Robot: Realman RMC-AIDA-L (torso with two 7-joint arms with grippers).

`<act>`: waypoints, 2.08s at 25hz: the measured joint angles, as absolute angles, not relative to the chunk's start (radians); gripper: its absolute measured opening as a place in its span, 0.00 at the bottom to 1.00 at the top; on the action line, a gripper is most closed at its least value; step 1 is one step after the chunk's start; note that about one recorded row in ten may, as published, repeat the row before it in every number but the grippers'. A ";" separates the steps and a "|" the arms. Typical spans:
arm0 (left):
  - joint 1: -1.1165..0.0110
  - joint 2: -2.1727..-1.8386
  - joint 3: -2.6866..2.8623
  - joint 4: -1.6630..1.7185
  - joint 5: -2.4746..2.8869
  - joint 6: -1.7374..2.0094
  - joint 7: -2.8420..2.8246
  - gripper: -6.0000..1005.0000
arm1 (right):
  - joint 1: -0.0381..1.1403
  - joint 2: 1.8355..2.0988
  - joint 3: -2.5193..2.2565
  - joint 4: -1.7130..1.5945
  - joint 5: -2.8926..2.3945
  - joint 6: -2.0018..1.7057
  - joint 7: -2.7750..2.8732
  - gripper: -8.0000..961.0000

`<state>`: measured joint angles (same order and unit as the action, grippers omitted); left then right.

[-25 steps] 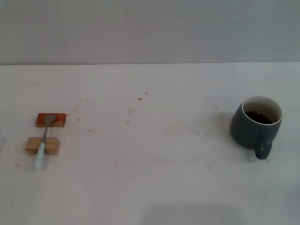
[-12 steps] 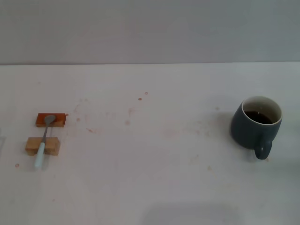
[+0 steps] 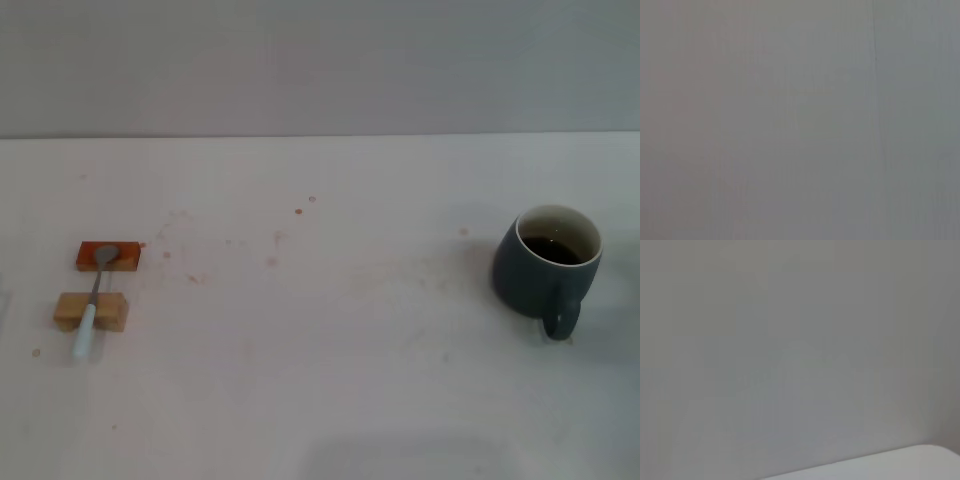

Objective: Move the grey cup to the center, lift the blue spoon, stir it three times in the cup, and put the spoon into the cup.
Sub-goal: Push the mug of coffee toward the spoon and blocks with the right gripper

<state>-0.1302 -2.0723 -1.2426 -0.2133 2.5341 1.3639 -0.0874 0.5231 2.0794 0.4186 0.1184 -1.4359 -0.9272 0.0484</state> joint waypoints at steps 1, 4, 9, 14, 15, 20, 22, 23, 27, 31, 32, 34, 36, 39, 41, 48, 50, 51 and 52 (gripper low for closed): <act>-0.130 -2.072 -1.243 -0.213 2.534 1.364 -0.087 0.80 | 0.522 2.080 0.418 0.123 -1.439 -0.927 0.048 0.01; -0.131 -2.071 -1.244 -0.214 2.534 1.364 -0.087 0.80 | 0.519 2.081 0.417 0.140 -1.455 -0.925 0.048 0.01; -0.135 -2.071 -1.244 -0.216 2.534 1.364 -0.087 0.80 | 0.517 2.082 0.413 0.155 -1.481 -0.915 0.047 0.01; -0.136 -2.071 -1.246 -0.216 2.534 1.364 -0.087 0.79 | 0.525 2.082 0.408 0.165 -1.502 -0.885 0.047 0.01; -0.137 -2.071 -1.246 -0.216 2.534 1.364 -0.087 0.79 | 0.526 2.082 0.408 0.169 -1.509 -0.885 0.047 0.01; -0.141 -2.071 -1.246 -0.212 2.534 1.364 -0.087 0.79 | 0.526 2.082 0.408 0.194 -1.538 -0.884 0.047 0.01; -0.142 -2.071 -1.246 -0.212 2.534 1.364 -0.087 0.79 | 0.526 2.082 0.408 0.204 -1.563 -0.883 0.047 0.01; -0.144 -2.071 -1.246 -0.212 2.534 1.364 -0.087 0.79 | 0.526 2.082 0.408 0.209 -1.572 -0.883 0.047 0.01; -0.146 -2.071 -1.246 -0.211 2.534 1.364 -0.087 0.79 | 0.527 2.083 0.408 0.225 -1.583 -0.882 0.047 0.01; -0.146 -2.071 -1.246 -0.210 2.534 1.364 -0.087 0.78 | 0.528 2.083 0.408 0.238 -1.593 -0.875 0.047 0.01; -0.146 -2.071 -1.246 -0.210 2.534 1.364 -0.087 0.78 | 0.529 2.083 0.408 0.242 -1.599 -0.870 0.047 0.01; -0.147 -2.070 -1.246 -0.210 2.534 1.364 -0.087 0.78 | 0.530 2.083 0.408 0.252 -1.618 -0.860 0.047 0.01; -0.147 -2.070 -1.246 -0.210 2.534 1.364 -0.087 0.78 | 0.534 2.083 0.408 0.263 -1.637 -0.853 0.047 0.01; -0.147 -2.070 -1.246 -0.210 2.534 1.364 -0.087 0.78 | 0.539 2.084 0.408 0.282 -1.668 -0.843 0.047 0.01; -0.149 -2.069 -1.246 -0.210 2.534 1.364 -0.087 0.78 | 0.542 2.084 0.408 0.299 -1.691 -0.837 0.047 0.01; -0.149 -2.069 -1.246 -0.210 2.534 1.364 -0.086 0.77 | 0.559 2.086 0.408 0.341 -1.745 -0.815 0.047 0.01; -0.149 -2.069 -1.246 -0.210 2.534 1.364 -0.086 0.77 | 0.565 2.086 0.408 0.354 -1.765 -0.804 0.047 0.01; -0.149 -2.069 -1.246 -0.210 2.534 1.364 -0.086 0.77 | 0.567 2.086 0.408 0.360 -1.775 -0.799 0.048 0.01; -0.149 -2.069 -1.246 -0.210 2.534 1.364 -0.086 0.77 | 0.569 2.086 0.408 0.365 -1.786 -0.795 0.047 0.01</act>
